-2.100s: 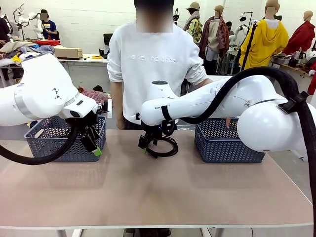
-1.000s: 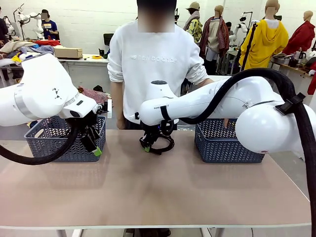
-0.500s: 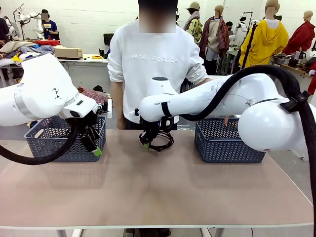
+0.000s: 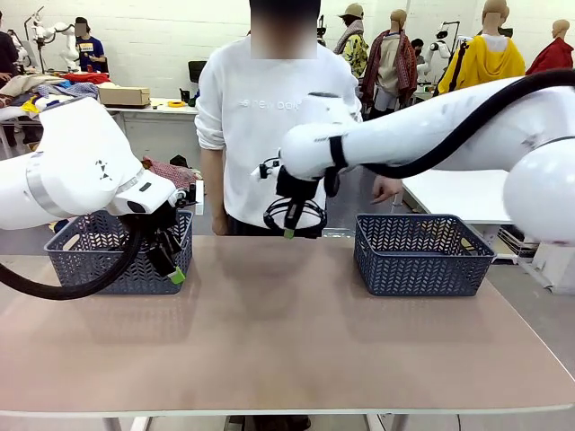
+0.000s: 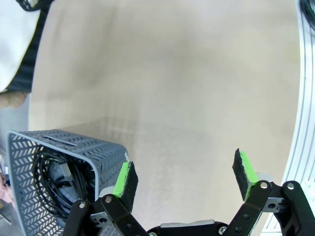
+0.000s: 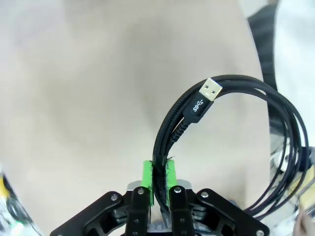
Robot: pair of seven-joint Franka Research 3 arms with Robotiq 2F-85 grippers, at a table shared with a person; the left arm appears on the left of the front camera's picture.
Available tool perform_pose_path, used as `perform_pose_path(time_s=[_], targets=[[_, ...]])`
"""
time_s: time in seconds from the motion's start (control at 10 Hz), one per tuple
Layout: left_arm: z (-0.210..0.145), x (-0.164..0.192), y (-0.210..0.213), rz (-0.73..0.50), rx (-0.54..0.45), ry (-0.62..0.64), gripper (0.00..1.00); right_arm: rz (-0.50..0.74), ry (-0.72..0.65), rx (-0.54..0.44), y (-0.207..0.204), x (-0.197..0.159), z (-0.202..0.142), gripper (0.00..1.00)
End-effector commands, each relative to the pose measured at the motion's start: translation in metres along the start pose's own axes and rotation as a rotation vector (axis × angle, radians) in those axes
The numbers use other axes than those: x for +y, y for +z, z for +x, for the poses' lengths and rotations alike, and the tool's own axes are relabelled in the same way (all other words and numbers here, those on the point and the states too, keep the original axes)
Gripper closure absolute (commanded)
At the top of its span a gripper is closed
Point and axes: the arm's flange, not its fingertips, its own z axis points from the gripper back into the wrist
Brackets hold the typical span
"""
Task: Organize the cables according to human instructions.
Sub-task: Pick up a bundle of cables and place it in the basket indicated by the human.
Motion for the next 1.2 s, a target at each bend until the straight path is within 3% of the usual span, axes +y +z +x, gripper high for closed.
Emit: perform_pose_path(time_s=[0.0,0.3,0.6,0.8,1.1], targets=[[-0.001,0.002,0.003,0.001,0.006,-0.006,0.00,0.091,0.204,0.048,0.031,0.000,-0.047,1.00],[-0.001,0.002,0.003,0.001,0.006,-0.006,0.00,0.115,0.322,0.074,0.065,-0.014,-0.106,1.00],[-0.001,0.002,0.003,0.001,0.006,-0.006,0.00,0.090,0.300,0.068,0.079,-0.035,-0.161,1.00],[-0.001,0.002,0.003,0.001,0.006,-0.006,0.00,0.068,0.246,0.062,0.077,-0.039,-0.174,1.00],[-0.001,0.002,0.003,0.001,0.006,-0.006,0.00,0.099,0.271,0.099,0.083,-0.048,-0.163,1.00]])
